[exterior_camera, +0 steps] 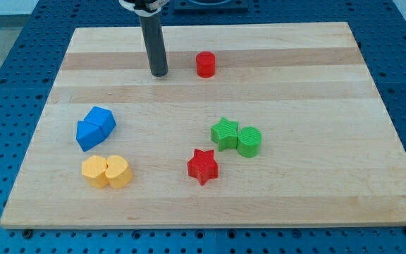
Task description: Move your arm towards the green star
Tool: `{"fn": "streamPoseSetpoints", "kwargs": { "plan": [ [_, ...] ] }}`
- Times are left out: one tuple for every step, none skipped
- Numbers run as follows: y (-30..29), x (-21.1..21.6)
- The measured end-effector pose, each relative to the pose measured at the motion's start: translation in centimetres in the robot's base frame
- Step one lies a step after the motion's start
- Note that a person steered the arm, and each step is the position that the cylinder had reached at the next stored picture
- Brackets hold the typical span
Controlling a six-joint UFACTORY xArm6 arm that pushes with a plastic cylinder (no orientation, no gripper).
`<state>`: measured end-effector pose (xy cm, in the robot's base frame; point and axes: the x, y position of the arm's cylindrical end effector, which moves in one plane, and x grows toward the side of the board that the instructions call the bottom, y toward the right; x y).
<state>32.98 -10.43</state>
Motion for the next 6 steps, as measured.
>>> {"fn": "streamPoseSetpoints", "kwargs": {
  "plan": [
    [0.0,0.0],
    [-0.2,5.5],
    [-0.2,5.8],
    [-0.2,6.8],
    [-0.1,9.3],
    [2.8,11.2]
  ]
}}
